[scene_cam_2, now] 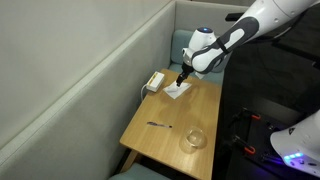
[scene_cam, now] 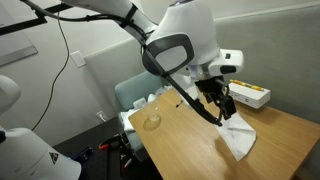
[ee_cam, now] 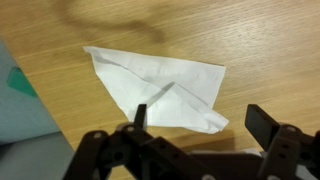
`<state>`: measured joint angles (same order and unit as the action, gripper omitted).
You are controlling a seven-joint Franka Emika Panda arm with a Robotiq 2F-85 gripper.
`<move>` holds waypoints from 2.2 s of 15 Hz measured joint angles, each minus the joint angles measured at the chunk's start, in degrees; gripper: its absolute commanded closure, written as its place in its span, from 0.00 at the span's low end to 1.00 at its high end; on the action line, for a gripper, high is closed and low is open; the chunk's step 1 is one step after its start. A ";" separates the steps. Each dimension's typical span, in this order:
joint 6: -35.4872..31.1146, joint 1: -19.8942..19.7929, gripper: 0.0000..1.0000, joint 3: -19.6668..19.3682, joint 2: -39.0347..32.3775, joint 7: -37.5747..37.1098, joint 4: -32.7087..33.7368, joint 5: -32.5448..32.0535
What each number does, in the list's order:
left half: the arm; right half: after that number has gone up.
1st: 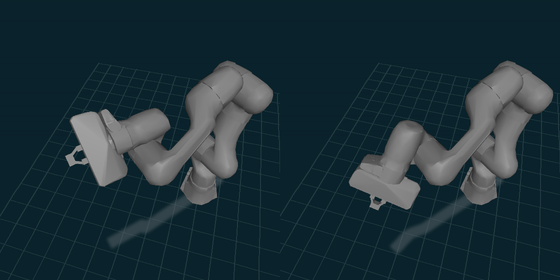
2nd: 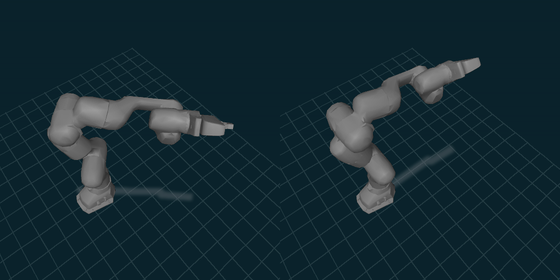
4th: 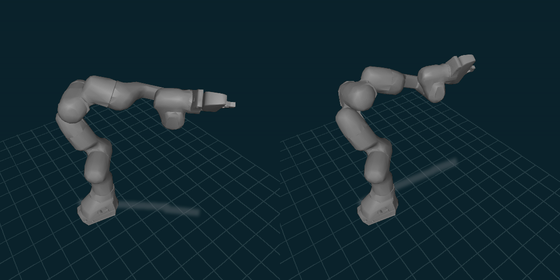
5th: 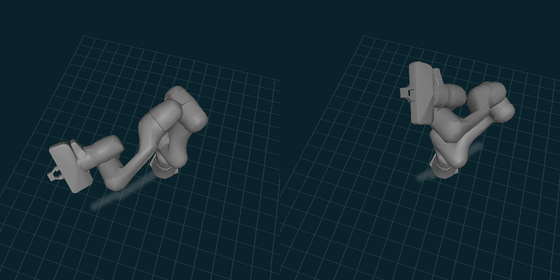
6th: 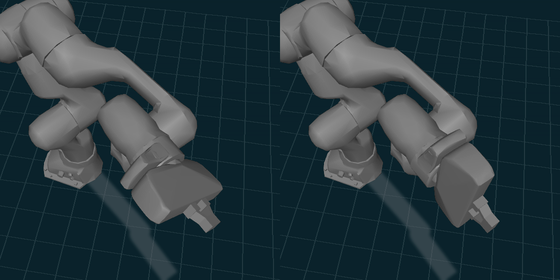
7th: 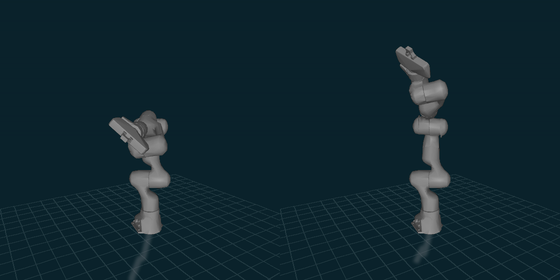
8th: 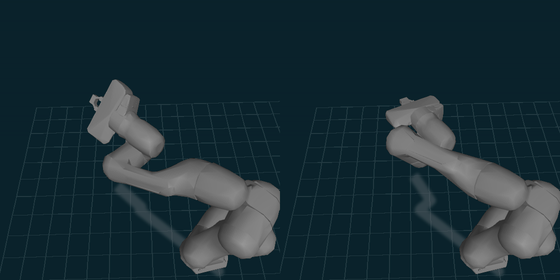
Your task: Move the black pen to the left and then wipe the table with the white cloth
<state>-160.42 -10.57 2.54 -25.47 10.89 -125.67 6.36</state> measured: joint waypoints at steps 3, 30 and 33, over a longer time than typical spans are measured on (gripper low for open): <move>-0.37 -1.16 0.00 0.04 -3.44 0.00 2.31 0.08; -12.41 -6.72 1.00 5.13 -18.71 2.16 12.49 -1.64; -11.96 -6.19 1.00 3.64 -18.74 0.95 12.42 -1.63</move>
<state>-172.38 -16.76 6.18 -44.21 11.83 -113.25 4.72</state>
